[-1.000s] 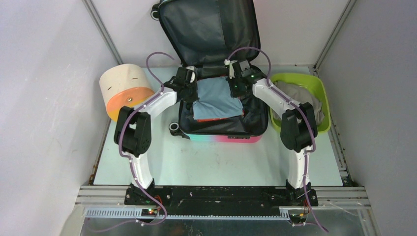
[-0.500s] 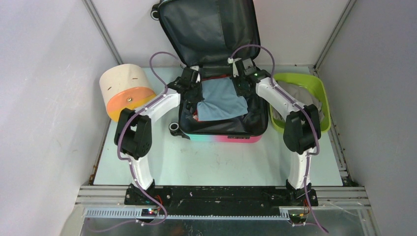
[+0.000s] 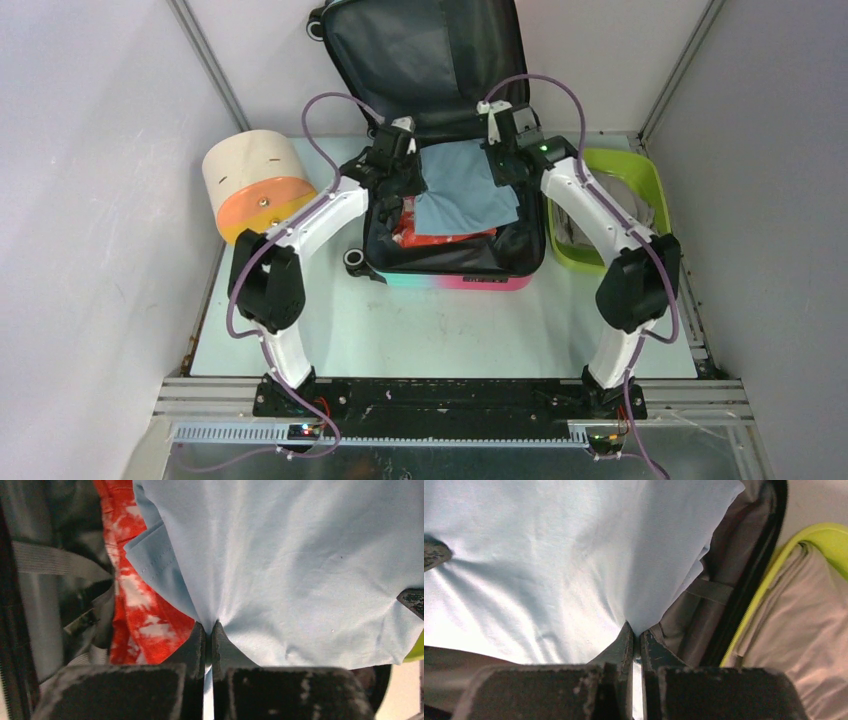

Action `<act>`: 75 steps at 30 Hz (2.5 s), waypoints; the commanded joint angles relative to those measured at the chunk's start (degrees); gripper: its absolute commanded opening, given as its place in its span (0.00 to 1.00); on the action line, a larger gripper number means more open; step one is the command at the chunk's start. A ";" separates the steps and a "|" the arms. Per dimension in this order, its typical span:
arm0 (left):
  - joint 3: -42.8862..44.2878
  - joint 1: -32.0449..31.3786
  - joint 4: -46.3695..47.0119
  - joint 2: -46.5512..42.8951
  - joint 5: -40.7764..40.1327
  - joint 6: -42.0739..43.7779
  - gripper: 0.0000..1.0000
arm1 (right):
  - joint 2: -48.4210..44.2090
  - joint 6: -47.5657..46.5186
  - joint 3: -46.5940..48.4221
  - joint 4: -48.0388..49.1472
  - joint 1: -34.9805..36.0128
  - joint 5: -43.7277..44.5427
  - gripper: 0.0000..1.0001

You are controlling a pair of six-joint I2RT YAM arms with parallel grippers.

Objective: Open, take out, and arrange the luggage

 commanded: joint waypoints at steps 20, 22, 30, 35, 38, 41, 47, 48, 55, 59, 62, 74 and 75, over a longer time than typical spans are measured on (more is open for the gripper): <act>29.56 -19.67 14.41 16.92 -3.71 -20.37 0.00 | -31.95 -13.85 -17.94 -0.41 -25.46 2.87 0.00; 31.39 -20.46 18.37 20.08 -3.45 -23.07 0.00 | -32.36 -14.59 -19.32 1.87 -27.73 1.88 0.00; 38.06 -23.64 34.30 33.10 -3.43 -30.94 0.00 | -27.78 -17.62 -20.37 4.28 -32.52 6.10 0.00; 45.41 -25.33 38.34 40.13 -5.05 -31.86 0.00 | -23.72 -16.84 -20.37 5.06 -34.77 6.15 0.00; 45.95 -25.51 40.60 42.75 -6.76 -33.04 0.00 | -21.82 -15.92 -20.37 7.58 -34.99 5.04 0.00; 46.09 -25.33 40.38 43.78 -8.69 -32.44 0.00 | -18.84 -16.11 -20.36 8.45 -35.21 6.77 0.00; 44.31 -24.80 40.34 45.07 -10.14 -31.76 0.17 | -12.61 -15.90 -20.37 9.84 -35.85 7.50 0.00; 43.82 -24.72 40.35 44.84 -10.24 -31.42 0.21 | -11.27 -15.80 -20.37 10.09 -35.92 7.75 0.00; 38.20 -22.89 39.23 39.95 -6.95 -26.73 0.54 | -4.70 -14.79 -19.06 12.03 -38.61 9.27 0.00; 34.55 -22.92 39.68 34.77 -3.27 -22.30 0.56 | -0.85 -13.85 -17.75 12.03 -39.00 10.14 0.00; 29.98 -22.97 40.55 30.25 -1.10 -19.14 0.58 | 1.29 -12.11 -16.28 10.66 -39.42 13.87 0.05; 21.54 -22.17 22.93 9.34 2.89 -7.47 0.61 | -7.56 -1.83 -10.66 -0.84 -39.28 8.93 0.40; 20.83 -22.00 20.11 8.26 3.17 -6.84 0.61 | -8.69 -1.51 -11.84 -0.48 -39.25 7.07 0.39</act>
